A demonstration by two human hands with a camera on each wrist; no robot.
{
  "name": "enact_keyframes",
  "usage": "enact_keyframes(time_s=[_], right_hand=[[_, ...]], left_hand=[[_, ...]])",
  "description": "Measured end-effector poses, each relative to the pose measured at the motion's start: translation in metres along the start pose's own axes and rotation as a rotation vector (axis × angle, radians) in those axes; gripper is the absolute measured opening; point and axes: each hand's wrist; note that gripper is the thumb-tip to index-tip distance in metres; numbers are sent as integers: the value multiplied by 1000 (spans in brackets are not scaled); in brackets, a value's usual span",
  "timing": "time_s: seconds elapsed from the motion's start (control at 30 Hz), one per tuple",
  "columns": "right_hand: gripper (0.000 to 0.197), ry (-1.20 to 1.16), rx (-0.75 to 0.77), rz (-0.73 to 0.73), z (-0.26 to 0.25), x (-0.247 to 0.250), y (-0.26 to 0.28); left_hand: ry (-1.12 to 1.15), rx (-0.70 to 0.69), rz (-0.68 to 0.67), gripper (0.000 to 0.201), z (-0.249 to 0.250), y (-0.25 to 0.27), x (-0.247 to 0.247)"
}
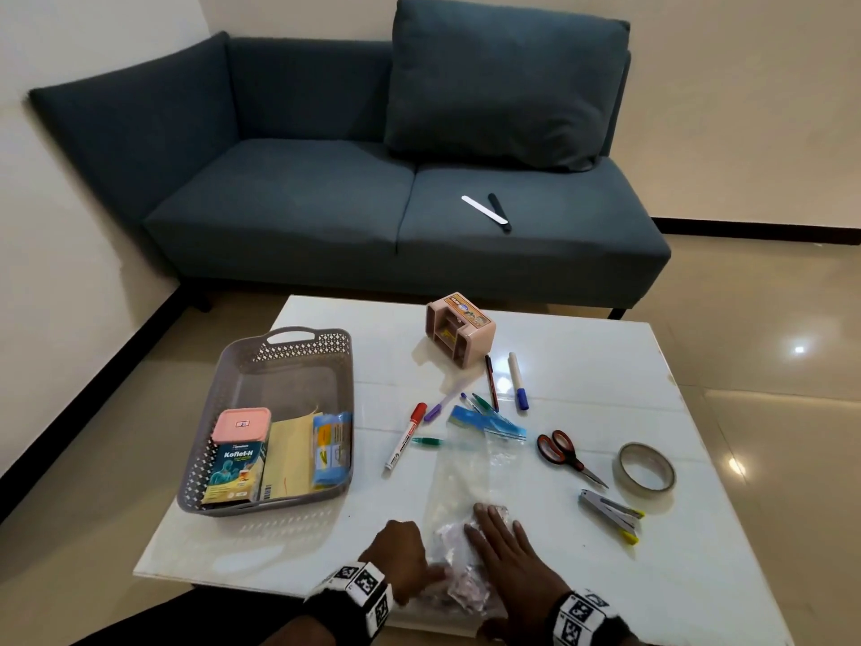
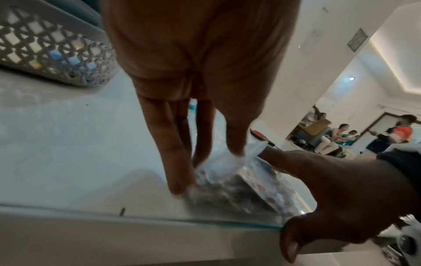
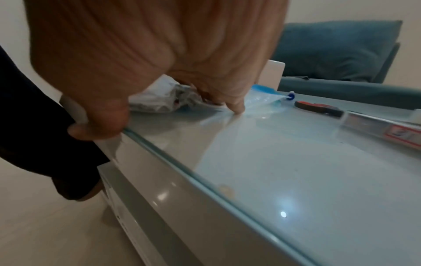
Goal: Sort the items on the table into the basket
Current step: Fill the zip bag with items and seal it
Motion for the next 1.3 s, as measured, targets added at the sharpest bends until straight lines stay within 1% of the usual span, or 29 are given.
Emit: enact_keyframes(time_s=[0.03, 0.07, 0.1, 0.17, 0.2, 0.23, 0.27, 0.3, 0.33, 0.4, 0.43, 0.5, 0.53, 0.57, 0.6, 0.67, 0.7, 0.77, 0.8, 0.87, 0.93, 0.97, 1.0, 1.03, 1.07, 1.1, 1.2, 1.23, 1.3], right_hand=[[116, 9, 11, -20, 5, -2, 1], [114, -9, 44, -28, 7, -3, 3], [110, -44, 67, -85, 6, -3, 4], [96, -101, 93, -107, 8, 3, 5], [91, -119, 109, -76, 8, 6, 5], [86, -145, 127, -63, 12, 6, 7], [81, -195, 138, -61, 13, 11, 9], [75, -259, 143, -49, 15, 15, 10], [64, -340, 128, -10, 17, 21, 12], [35, -531, 73, 89, 21, 34, 11], [31, -640, 24, 130, 24, 37, 7], [50, -887, -108, 173, 35, 38, -5], [58, -968, -169, 170, 39, 40, -13], [62, -1015, -209, 160, 42, 43, -19], [59, -1014, -236, 146, 43, 49, -25], [41, -1006, -274, 104, 44, 59, -37], [37, -1008, -296, 81, 45, 62, -42], [38, -1007, -358, 40, 46, 64, -52], [39, -1003, -381, 26, 48, 63, -55], [40, -988, -414, 35, 52, 61, -59], [36, -1001, -411, 103, 56, 56, -58], [35, -1002, -401, 151, 57, 54, -56], [40, -993, -386, 200, 59, 51, -55], [48, -975, -369, 240, 61, 49, -53], [55, -942, -362, 264, 62, 45, -52], [57, -910, -354, 279, 62, 44, -52], [35, -833, -373, 273, 62, 41, -58], [32, -803, -390, 265, 62, 41, -61], [34, -693, -452, 236, 62, 41, -68]], left_hand=[[-21, -68, -44, 54, 3, 2, 6], [-51, -124, -55, 54, 4, 2, 12], [-78, -183, -31, 49, 5, -1, 18], [-41, -298, 65, 26, 6, -10, 26], [-20, -339, 82, 27, 5, -17, 27], [-16, -377, 68, 45, 3, -25, 26], [-35, -401, 24, 61, 1, -28, 26], [-56, -417, -16, 70, 0, -32, 25], [-69, -422, -57, 75, 0, -33, 28], [-53, -396, -105, 72, -1, -37, 29], [-9, -356, -119, 66, -1, -38, 31], [111, -285, -151, 55, -5, -41, 34], [159, -271, -172, 55, -7, -44, 35], [204, -270, -201, 53, -10, -46, 36], [268, -264, -221, 50, -14, -49, 34], [371, -219, -186, 44, -14, -51, 32], [406, -194, -143, 45, -12, -52, 32], [439, -151, -90, 50, -5, -54, 31], [425, -138, -81, 55, -1, -54, 31], [403, -136, -81, 77, 5, -56, 32], [377, -125, -78, 104, 6, -63, 32], [381, -118, -86, 114, 6, -65, 33], [392, -107, -100, 119, 7, -68, 35], [408, -108, -111, 120, 9, -68, 38], [410, -120, -126, 117, 12, -67, 41], [382, -138, -141, 108, 14, -66, 42], [342, -128, -143, 72, 19, -64, 40], [389, -101, -148, 64, 19, -65, 38], [488, -47, -155, 59, 19, -63, 35]])
Point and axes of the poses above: each hand's wrist, its own y-axis away from the middle knuckle, its own x-axis out of the back of the hand, z = x × y, and after that the axes turned 5 degrees about -y, right-handed
